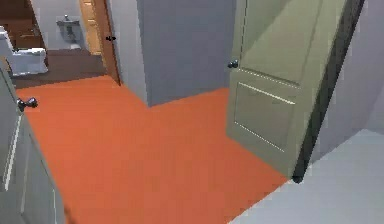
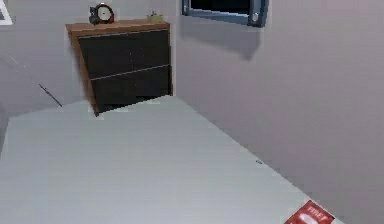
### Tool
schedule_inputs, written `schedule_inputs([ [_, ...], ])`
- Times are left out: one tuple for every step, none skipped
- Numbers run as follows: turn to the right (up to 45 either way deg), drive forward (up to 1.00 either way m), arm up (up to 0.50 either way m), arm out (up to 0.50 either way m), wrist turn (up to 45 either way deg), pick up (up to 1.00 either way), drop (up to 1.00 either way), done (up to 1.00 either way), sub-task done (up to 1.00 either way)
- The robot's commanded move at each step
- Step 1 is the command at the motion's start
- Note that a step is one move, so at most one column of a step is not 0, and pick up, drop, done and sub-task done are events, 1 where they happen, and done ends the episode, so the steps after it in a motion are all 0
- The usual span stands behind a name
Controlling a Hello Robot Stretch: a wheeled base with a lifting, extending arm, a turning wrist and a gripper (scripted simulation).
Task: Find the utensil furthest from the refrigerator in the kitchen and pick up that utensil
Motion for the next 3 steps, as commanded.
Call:
schedule_inputs([
  [0.0, 0.45, 0.0, 0.0, 0.0, 0.0, 0.0, 0.0, 0.0],
  [-30.0, 0.0, 0.0, 0.0, 0.0, 0.0, 0.0, 0.0, 0.0],
  [0.0, 1.0, 0.0, 0.0, 0.0, 0.0, 0.0, 0.0, 0.0],
])
